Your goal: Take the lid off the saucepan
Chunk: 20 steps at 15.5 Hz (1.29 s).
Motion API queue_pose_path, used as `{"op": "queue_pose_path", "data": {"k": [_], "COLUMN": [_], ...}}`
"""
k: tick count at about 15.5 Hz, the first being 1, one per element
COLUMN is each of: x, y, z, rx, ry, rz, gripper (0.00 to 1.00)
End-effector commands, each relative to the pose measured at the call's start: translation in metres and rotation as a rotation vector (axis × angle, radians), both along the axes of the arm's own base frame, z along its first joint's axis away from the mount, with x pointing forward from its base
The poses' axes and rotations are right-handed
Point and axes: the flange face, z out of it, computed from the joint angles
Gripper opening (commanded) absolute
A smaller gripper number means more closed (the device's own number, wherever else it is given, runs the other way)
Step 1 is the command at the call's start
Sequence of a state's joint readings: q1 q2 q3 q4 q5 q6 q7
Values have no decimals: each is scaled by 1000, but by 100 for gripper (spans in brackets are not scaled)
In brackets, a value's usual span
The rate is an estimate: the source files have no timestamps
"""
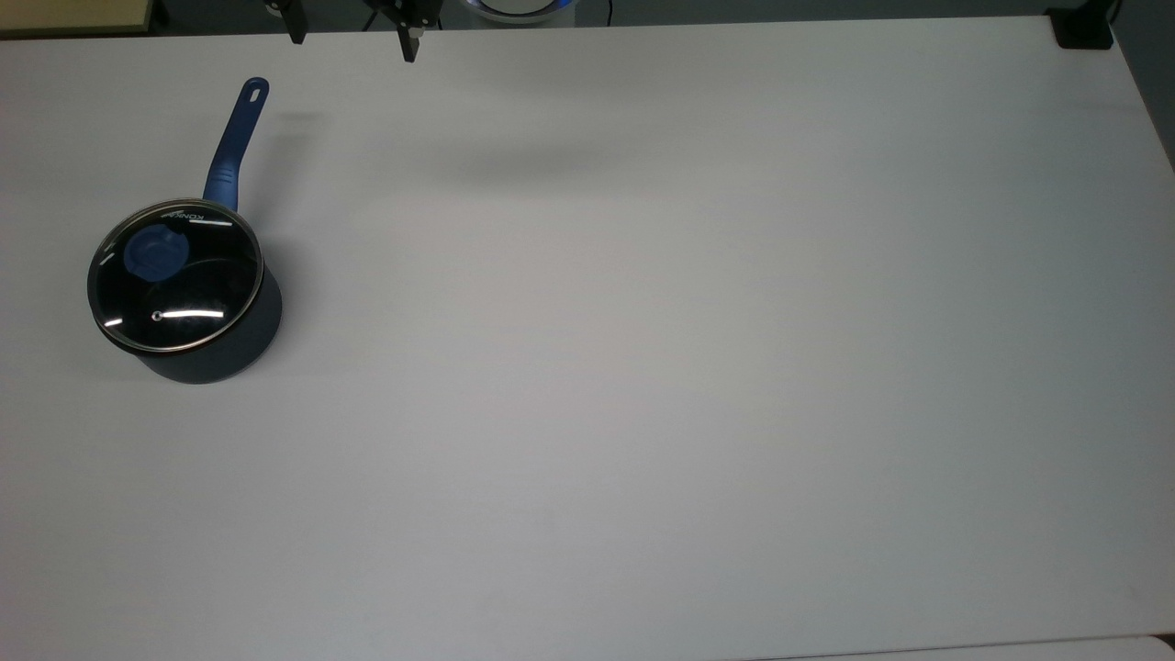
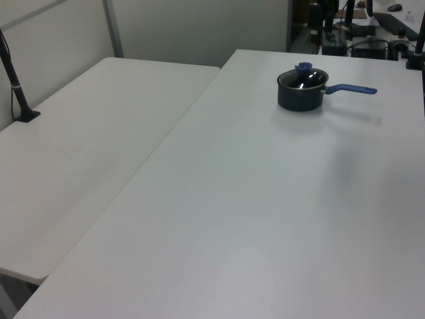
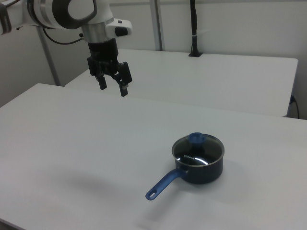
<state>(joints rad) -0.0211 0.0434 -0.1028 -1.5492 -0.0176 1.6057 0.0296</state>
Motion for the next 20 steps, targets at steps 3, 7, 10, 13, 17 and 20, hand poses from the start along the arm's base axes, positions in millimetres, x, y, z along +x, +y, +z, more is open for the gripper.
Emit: {"op": "queue_pose_path", "data": {"k": [3,7,10,13,17,20], "x": [-6,-6,-5,-3,-2,3], "y": [4,2,2,4,-3,-23], "z": [2,4,3,1,-1,2], "rx": [-8,-10,-11,-13,-14,-25], "ry": [17,12,11,9,7,-42], "rz": [-17,-20,-20,-15,-24,-56], "gripper": [100,100,100,100,100,100]}}
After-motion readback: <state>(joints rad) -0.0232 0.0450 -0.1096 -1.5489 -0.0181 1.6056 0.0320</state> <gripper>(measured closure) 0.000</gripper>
